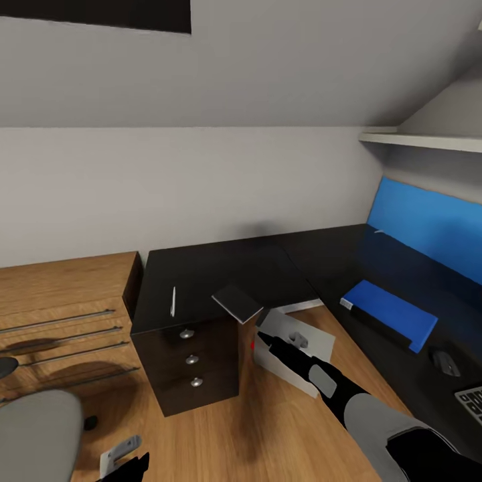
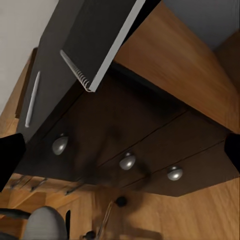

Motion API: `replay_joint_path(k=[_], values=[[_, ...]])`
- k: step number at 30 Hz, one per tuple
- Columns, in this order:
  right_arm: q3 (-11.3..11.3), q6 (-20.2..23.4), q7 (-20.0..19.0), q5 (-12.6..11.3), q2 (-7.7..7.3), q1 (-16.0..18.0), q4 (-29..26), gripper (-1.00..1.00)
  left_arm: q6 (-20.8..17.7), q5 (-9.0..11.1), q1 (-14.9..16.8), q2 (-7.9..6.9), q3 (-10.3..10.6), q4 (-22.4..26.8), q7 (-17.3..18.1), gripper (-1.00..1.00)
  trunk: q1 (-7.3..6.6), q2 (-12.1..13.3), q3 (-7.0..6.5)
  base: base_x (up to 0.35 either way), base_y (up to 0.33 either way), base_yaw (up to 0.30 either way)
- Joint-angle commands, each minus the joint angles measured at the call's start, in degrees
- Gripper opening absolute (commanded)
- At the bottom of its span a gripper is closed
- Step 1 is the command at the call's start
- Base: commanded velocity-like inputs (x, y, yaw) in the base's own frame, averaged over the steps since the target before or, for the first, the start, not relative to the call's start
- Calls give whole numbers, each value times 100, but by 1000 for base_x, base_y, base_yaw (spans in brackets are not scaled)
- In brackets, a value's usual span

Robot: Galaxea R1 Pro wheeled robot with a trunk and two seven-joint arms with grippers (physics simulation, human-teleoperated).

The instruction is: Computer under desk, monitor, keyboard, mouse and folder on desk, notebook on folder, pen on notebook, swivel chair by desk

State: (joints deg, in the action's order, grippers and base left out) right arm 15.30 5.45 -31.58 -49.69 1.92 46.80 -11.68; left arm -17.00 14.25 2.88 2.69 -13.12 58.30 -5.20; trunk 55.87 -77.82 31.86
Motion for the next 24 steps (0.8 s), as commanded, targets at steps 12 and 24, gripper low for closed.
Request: replay_joint_path(k=[12, 24], values=[[17, 35, -264, -66, -54, 4, 19, 100, -32, 62, 2, -2, -13, -15, -19, 100, 66, -125, 60, 1, 0, 0], [26, 39, -270, -67, -52, 4, 26, 100, -32, 68, 2, -14, -15, -80, -2, 100, 66, -125, 60, 202, 64, 0]])
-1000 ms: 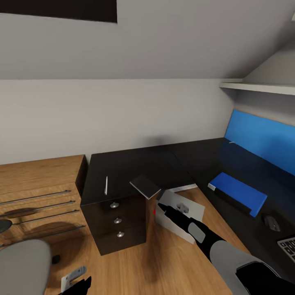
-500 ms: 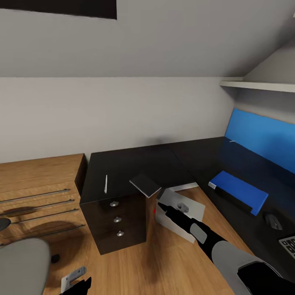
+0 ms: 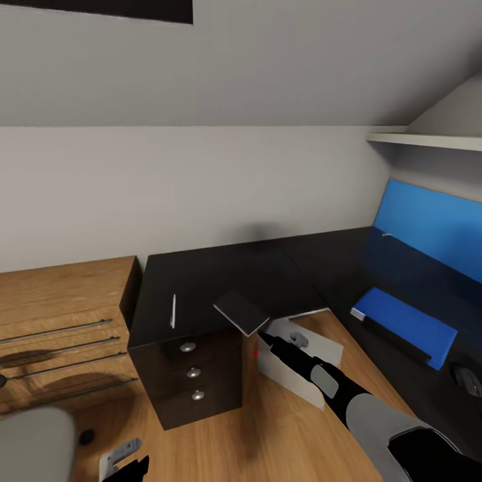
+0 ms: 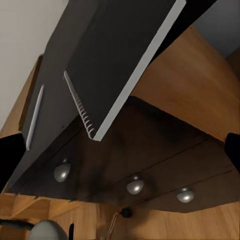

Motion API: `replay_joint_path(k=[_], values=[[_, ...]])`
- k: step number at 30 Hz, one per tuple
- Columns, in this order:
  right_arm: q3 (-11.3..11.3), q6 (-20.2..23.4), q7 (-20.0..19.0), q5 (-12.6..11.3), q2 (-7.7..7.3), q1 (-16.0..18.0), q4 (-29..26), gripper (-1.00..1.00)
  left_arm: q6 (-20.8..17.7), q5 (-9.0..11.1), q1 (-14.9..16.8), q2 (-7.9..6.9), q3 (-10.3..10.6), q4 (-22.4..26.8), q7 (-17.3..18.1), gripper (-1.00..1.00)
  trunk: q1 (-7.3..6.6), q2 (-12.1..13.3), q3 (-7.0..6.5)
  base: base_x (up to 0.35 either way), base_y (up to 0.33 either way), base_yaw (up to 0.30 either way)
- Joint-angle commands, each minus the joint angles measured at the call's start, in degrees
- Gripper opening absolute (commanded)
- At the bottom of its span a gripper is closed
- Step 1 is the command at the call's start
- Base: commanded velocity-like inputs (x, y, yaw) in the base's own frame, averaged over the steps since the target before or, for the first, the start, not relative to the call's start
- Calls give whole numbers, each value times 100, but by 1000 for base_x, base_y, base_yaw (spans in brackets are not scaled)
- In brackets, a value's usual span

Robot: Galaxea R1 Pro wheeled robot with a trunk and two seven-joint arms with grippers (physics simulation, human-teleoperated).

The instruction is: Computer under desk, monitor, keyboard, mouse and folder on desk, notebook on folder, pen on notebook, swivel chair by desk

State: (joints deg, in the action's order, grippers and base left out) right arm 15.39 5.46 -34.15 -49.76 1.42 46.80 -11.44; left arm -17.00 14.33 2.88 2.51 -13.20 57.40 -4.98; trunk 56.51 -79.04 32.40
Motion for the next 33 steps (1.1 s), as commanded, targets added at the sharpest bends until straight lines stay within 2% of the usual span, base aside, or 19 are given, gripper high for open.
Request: replay_joint_path(k=[1, 12, 33], values=[[17, 39, -13, -60, -1, 4, 1, 100, -32, 61, 2, 4, -7, 10, -27, 100, 2, -3, 6, 205, 48, 0], [17, 51, -19, -66, 1, 4, 1, 100, -32, 54, 2, 3, -4, 9, -39, 100, 2, -3, 6, 41, 9, 0], [27, 51, -22, -63, 29, 4, 9, 100, -32, 53, 2, 3, -7, 8, -47, 100, 442, -805, 365, 1, 0, 0]])
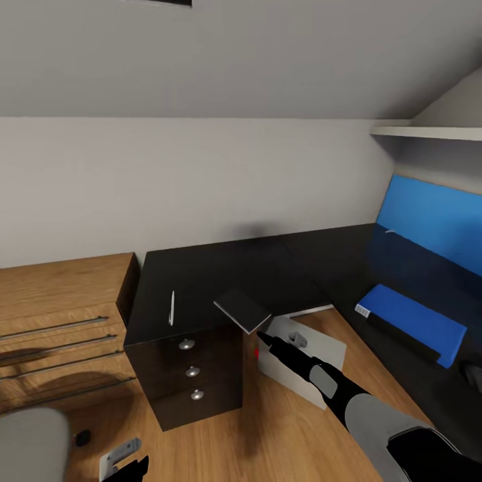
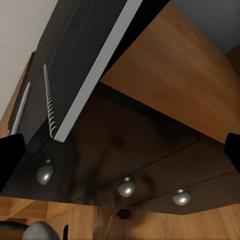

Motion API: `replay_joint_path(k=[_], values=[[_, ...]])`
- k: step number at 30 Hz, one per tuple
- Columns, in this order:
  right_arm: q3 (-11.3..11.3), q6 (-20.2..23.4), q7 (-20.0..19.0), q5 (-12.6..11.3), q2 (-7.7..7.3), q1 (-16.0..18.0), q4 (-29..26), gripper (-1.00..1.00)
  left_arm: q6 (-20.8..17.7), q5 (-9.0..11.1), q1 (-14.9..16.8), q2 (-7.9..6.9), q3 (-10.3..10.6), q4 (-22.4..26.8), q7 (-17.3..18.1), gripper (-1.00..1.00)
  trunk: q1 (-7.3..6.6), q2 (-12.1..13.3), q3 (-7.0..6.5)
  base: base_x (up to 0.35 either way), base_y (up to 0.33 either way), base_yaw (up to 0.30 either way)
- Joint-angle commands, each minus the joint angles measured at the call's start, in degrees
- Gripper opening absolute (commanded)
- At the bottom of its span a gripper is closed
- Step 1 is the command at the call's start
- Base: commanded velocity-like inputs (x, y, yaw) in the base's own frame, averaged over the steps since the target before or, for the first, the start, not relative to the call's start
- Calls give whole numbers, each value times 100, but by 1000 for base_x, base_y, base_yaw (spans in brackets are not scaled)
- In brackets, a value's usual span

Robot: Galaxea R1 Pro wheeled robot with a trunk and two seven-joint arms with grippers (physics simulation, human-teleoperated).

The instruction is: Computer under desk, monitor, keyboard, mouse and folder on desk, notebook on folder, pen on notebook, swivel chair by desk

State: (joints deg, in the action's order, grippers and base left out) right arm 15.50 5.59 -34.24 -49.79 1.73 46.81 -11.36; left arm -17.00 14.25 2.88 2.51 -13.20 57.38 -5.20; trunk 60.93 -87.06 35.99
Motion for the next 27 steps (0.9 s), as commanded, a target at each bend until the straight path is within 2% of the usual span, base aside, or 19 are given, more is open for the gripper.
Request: replay_joint_path(k=[1, 17, 27], values=[[16, 38, -13, -59, -1, 4, 1, 100, -32, 61, 2, 4, -7, 11, -25, 100, 0, -3, 5, 0, 0, 0], [68, 32, -123, -26, 33, 4, -7, 100, -26, 61, 2, -3, -7, 10, -11, 100, 0, -3, 5, 0, 2, 0], [76, 31, -143, -22, 55, 4, -7, 100, -31, 61, 2, -5, -7, 3, -15, 100, 0, -3, 5, 0, 128, 0]])
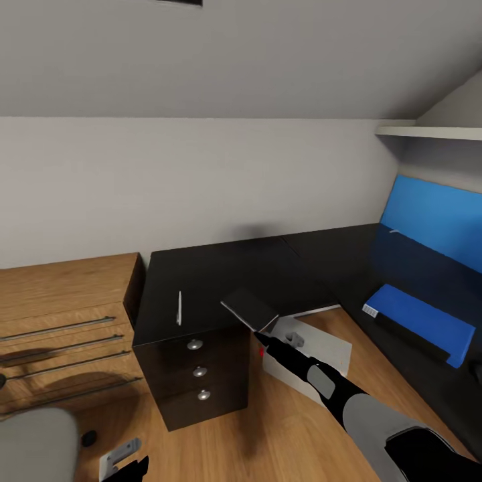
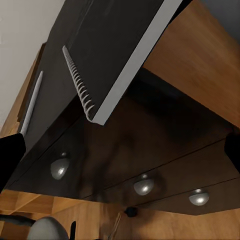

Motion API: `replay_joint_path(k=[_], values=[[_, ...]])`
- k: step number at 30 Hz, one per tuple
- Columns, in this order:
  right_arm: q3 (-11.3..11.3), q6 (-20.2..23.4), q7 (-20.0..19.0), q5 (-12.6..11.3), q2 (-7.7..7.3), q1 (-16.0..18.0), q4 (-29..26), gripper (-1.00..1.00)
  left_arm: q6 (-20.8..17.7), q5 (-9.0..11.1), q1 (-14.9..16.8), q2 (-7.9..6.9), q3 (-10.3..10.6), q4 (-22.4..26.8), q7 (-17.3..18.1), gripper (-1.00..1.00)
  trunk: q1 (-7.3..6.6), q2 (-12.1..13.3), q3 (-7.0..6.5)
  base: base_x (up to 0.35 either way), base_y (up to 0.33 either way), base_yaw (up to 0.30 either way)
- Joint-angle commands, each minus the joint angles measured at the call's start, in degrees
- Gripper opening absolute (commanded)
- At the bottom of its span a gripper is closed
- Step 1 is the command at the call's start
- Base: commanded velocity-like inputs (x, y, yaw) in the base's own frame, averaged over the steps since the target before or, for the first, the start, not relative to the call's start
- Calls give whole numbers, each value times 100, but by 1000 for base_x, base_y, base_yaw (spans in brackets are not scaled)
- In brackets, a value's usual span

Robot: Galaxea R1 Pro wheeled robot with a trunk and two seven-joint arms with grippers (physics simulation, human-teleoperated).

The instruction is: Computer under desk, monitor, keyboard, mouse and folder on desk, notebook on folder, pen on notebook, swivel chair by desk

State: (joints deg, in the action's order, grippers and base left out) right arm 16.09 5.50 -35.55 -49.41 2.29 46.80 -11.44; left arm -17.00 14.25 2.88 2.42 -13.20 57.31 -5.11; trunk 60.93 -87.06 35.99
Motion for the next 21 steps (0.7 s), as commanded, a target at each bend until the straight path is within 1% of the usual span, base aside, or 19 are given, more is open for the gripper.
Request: replay_joint_path(k=[1, 9, 15, 21], values=[[16, 41, -13, -60, -1, 4, 1, 100, -32, 60, 2, 4, -7, 10, -25, 100, 0, -3, 5, 0, 31, 0], [17, 39, -14, -60, -1, 4, 1, 100, -32, 60, 2, 4, -7, 9, -21, 100, 0, -3, 5, 5, 14, 0], [17, 39, -14, -60, 0, 4, 1, 100, -25, 60, 2, 5, -7, 9, -6, 100, 0, -3, 5, 154, 90, 0], [17, 44, -14, -60, 0, 4, 1, 100, -30, 60, 2, 4, -7, 9, -15, 100, 0, -3, 5, 47, 20, 0]])
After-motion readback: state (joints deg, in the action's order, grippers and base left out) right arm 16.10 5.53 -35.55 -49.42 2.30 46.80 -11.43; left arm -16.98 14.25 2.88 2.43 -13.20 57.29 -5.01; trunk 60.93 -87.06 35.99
